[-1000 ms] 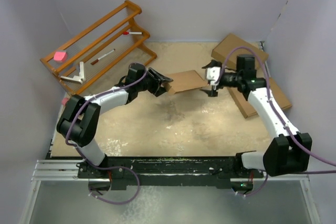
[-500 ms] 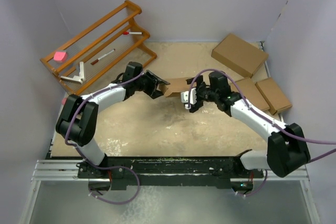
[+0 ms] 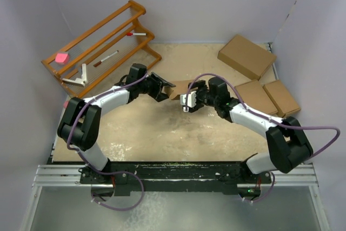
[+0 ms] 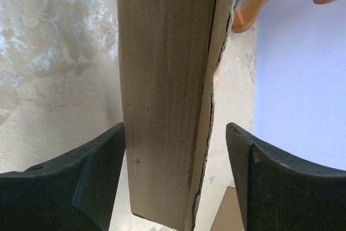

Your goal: Fold the paper box

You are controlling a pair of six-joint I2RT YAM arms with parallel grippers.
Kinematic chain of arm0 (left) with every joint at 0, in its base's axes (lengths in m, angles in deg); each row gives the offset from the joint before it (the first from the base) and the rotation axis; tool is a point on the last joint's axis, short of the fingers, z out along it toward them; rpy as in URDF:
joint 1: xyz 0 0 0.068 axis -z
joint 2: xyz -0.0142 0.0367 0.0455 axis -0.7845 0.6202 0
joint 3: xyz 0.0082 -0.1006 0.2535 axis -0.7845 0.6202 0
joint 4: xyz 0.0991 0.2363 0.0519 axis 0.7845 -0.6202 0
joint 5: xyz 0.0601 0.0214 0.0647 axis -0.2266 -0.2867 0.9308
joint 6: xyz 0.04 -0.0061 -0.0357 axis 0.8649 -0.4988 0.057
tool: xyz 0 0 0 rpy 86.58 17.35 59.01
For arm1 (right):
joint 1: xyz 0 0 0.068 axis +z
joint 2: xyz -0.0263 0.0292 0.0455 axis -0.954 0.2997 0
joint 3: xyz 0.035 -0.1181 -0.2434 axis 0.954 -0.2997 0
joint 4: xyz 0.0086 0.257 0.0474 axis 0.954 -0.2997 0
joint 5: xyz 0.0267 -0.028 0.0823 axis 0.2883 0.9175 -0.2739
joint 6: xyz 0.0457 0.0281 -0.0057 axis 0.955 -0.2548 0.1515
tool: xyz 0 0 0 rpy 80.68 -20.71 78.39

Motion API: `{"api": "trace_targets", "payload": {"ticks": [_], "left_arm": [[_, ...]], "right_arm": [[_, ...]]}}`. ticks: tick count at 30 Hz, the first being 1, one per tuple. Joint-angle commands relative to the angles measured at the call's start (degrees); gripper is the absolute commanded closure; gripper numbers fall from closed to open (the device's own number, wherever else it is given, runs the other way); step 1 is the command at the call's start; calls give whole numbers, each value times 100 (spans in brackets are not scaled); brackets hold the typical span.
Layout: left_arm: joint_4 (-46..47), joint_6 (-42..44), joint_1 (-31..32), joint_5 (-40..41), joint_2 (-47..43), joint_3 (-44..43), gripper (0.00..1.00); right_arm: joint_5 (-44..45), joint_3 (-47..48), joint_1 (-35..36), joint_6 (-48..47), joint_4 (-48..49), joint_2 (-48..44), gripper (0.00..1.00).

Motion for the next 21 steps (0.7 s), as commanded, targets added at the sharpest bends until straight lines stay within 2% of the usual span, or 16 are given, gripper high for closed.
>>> {"api": "trace_targets", "payload": {"ticks": [1, 9, 13, 17, 21], "left_arm": [[172, -250, -28, -104, -163, -206, 52], [175, -267, -32, -88, -245, -165, 50], [383, -321, -28, -132, -274, -94, 45], [1100, -486, -39, -169, -335, 224, 41], [1232, -544, -67, -189, -426, 349, 20]], "right_arm": [[214, -17, 58, 230, 571, 60, 28], [192, -35, 67, 351, 626, 40, 45], [116, -35, 63, 469, 605, -30, 49], [-47, 27, 59, 682, 413, -83, 50], [-229, 94, 54, 942, 229, -116, 50]]}}
